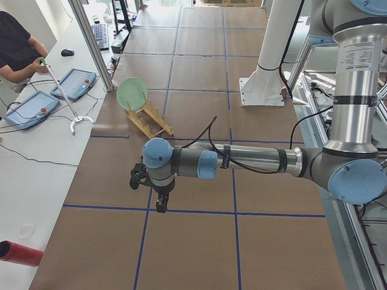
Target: Place plate on rack
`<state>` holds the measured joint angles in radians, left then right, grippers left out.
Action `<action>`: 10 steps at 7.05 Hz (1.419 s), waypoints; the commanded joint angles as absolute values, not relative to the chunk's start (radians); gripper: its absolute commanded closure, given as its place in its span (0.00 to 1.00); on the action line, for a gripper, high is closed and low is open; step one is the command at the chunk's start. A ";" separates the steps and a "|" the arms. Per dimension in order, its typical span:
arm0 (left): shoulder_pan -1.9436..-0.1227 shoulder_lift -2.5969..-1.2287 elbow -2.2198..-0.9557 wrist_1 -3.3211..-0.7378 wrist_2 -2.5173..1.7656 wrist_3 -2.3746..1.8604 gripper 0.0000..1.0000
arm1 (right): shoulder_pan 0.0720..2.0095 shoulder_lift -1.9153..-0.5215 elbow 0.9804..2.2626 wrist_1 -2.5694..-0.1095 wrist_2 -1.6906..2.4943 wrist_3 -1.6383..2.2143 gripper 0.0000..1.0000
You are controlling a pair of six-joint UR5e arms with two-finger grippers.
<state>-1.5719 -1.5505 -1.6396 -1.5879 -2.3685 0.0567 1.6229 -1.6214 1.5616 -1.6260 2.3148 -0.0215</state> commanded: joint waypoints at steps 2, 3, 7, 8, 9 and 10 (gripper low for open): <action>-1.603 -1.549 -1.653 -1.544 -2.304 0.098 0.00 | 1.623 -1.621 1.562 -1.626 2.315 -0.021 0.00; -1.603 -1.554 -1.652 -1.492 -2.303 0.098 0.00 | 1.623 -1.621 1.562 -1.626 2.315 -0.021 0.00; -1.603 -1.545 -1.655 -1.486 -2.307 0.098 0.00 | 1.623 -1.621 1.562 -1.626 2.315 -0.021 0.00; -1.603 -1.545 -1.655 -1.486 -2.309 0.098 0.00 | 1.623 -1.621 1.562 -1.626 2.315 -0.021 0.00; -1.603 -1.546 -1.655 -1.486 -2.309 0.098 0.00 | 1.623 -1.621 1.562 -1.626 2.315 -0.021 0.00; -1.603 -1.546 -1.654 -1.486 -2.312 0.098 0.00 | 1.623 -1.621 1.562 -1.626 2.315 -0.021 0.00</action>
<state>-1.6030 -1.5456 -1.6550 -1.4865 -2.3092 0.0982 1.6229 -1.6214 1.5616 -1.6260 2.3148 -0.0215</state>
